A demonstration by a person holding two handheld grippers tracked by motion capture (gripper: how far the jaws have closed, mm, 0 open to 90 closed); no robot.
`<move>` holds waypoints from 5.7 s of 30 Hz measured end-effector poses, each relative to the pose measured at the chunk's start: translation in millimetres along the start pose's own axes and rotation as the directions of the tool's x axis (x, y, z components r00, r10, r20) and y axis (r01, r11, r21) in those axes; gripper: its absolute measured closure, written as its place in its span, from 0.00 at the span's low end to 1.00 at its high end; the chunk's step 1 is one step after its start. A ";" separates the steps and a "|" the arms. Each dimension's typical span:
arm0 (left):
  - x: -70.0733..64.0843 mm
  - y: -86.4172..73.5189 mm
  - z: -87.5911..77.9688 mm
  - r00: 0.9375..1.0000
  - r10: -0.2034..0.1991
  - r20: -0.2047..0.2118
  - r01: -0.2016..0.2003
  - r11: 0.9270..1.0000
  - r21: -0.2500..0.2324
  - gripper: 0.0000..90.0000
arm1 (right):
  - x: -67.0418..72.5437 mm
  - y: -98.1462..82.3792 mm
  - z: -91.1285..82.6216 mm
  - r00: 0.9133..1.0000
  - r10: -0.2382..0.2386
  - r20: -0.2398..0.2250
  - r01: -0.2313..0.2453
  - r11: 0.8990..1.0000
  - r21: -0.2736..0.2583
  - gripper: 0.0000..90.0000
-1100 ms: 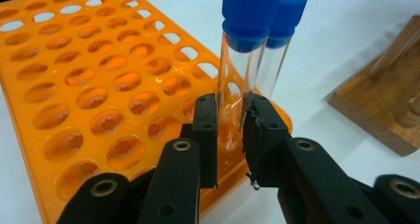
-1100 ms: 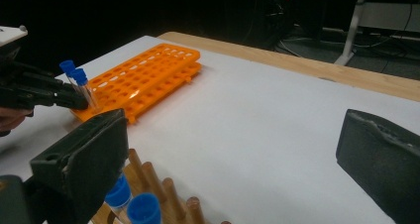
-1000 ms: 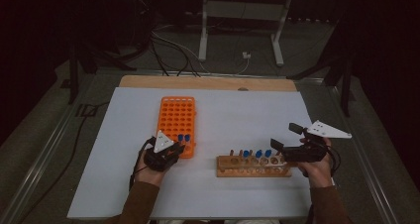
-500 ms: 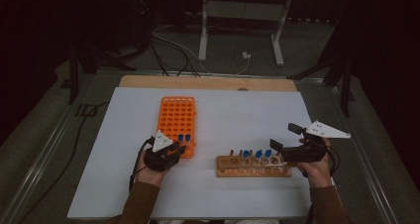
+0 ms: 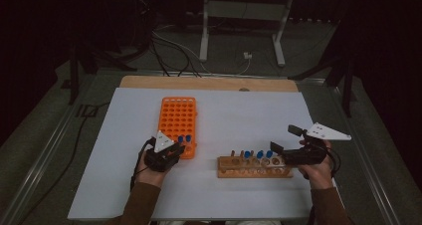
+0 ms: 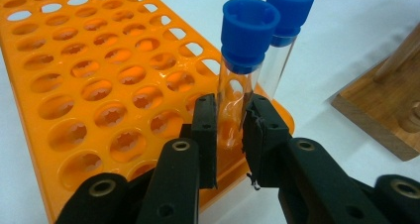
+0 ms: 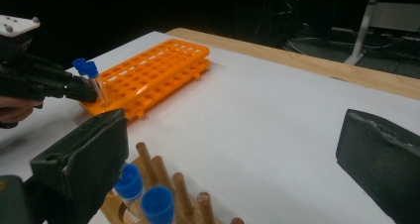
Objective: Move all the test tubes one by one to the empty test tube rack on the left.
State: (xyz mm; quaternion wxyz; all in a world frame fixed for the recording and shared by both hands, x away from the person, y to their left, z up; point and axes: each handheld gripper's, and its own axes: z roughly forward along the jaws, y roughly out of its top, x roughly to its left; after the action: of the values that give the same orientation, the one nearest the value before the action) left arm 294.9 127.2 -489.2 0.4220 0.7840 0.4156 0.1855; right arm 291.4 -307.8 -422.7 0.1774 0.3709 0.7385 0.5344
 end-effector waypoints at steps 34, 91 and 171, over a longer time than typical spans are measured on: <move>21.8 10.8 -37.4 0.995 -0.104 0.007 0.104 0.975 -0.199 0.01 | 18.7 -34.1 1.7 0.985 -0.112 -0.134 0.131 0.980 0.147 0.70; 20.6 9.9 -32.1 0.996 -0.092 -0.006 0.090 0.981 -0.172 0.01 | 19.6 -12.2 -12.3 0.983 -0.108 -0.151 0.120 0.990 0.073 0.85; -77.8 75.4 15.6 0.958 0.165 0.234 -0.104 0.962 -0.251 0.86 | 82.6 59.7 90.8 0.959 -0.140 -0.246 0.164 0.983 0.078 0.85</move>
State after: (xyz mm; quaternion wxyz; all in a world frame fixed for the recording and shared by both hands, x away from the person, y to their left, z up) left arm 296.7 34.0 -432.0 0.5480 0.7721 0.2789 0.1608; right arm 317.8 -178.0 -389.8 0.1090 0.2540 0.8062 0.5231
